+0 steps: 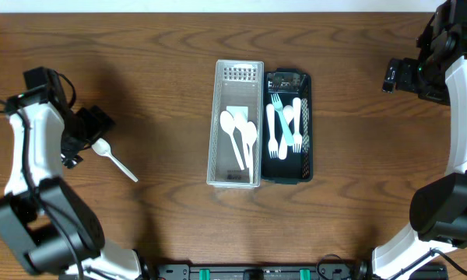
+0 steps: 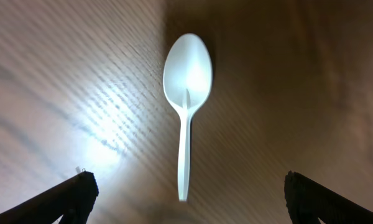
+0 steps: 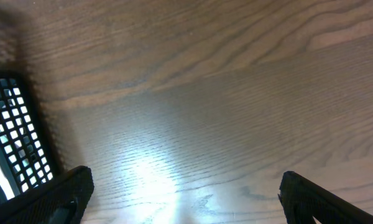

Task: Pack container
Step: 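Open left gripper and move to the last white spoon, then lower left gripper and grasp the last white spoon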

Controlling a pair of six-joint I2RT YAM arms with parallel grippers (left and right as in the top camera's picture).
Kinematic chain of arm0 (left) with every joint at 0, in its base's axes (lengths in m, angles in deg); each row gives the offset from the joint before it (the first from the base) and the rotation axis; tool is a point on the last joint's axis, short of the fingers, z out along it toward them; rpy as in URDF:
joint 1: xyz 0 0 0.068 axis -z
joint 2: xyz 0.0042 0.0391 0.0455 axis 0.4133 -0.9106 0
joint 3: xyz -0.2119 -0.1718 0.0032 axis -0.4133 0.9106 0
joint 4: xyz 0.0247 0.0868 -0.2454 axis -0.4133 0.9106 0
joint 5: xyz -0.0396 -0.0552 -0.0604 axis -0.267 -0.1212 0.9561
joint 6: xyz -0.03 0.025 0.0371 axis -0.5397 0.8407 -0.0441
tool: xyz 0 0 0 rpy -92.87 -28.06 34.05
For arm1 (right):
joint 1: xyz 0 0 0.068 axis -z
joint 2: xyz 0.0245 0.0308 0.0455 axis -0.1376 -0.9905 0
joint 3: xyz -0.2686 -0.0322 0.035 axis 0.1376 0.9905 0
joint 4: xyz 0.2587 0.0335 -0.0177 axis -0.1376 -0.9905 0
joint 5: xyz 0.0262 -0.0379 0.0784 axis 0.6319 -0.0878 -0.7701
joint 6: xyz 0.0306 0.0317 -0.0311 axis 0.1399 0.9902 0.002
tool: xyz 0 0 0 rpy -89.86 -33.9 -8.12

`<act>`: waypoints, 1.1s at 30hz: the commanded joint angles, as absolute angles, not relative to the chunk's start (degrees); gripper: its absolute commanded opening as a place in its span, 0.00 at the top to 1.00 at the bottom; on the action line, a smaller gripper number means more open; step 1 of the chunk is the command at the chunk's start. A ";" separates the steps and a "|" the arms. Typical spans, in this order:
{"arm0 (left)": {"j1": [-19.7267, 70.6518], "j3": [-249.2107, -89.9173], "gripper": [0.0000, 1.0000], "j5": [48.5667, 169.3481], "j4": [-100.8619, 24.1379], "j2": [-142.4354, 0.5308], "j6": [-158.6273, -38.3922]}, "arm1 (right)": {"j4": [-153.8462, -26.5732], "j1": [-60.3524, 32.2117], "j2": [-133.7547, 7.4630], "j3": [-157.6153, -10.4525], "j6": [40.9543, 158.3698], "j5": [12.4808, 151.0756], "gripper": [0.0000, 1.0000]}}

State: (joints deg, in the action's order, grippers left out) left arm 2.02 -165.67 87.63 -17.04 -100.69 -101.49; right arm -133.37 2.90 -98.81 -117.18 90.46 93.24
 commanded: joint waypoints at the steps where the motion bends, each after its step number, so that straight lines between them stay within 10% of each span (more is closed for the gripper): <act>1: 2.04 -164.97 0.02 88.41 -18.02 -104.86 -102.02 | -133.34 3.38 -99.13 -116.96 89.30 93.24 0.01; 29: 2.26 -163.99 0.00 83.25 -22.00 -115.81 -103.74 | -133.48 3.38 -99.13 -116.96 89.26 93.48 0.01; 33: 2.26 -163.99 0.13 83.28 -20.93 -115.81 -103.74 | -133.50 3.38 -99.13 -116.96 88.80 93.48 0.01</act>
